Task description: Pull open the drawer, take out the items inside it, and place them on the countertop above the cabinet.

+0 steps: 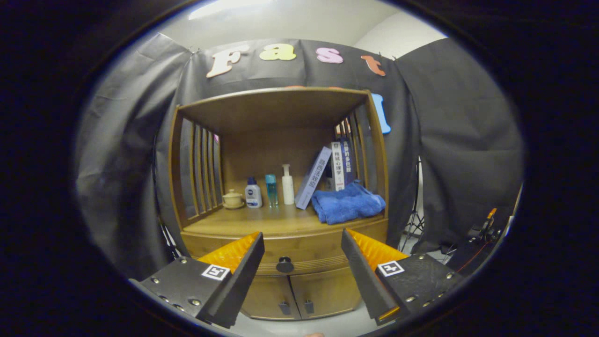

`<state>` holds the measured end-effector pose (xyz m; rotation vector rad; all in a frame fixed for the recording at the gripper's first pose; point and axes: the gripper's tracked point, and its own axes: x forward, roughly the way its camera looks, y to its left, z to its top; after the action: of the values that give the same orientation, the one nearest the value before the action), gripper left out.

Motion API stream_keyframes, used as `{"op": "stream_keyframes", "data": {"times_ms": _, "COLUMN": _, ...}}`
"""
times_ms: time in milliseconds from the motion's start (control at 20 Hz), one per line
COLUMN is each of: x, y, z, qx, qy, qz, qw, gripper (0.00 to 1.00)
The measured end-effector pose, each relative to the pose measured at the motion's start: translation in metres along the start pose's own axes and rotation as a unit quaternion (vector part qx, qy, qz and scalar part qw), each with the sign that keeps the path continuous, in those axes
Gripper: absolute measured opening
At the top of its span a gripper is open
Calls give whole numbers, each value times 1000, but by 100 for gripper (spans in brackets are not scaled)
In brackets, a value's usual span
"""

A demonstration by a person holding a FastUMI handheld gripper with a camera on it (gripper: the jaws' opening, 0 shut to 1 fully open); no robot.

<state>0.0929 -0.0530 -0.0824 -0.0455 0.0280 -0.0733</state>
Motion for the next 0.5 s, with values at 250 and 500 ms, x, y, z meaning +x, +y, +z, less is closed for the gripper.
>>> {"op": "stream_keyframes", "data": {"times_ms": 250, "x": 52, "y": 7, "z": -54, "qx": -4, "qy": 19, "qz": -1, "qw": 1000, "gripper": 99}}
{"op": "stream_keyframes", "data": {"times_ms": 500, "x": 98, "y": 28, "z": -121, "qx": -42, "qy": 65, "qz": 26, "qw": 997, "gripper": 99}}
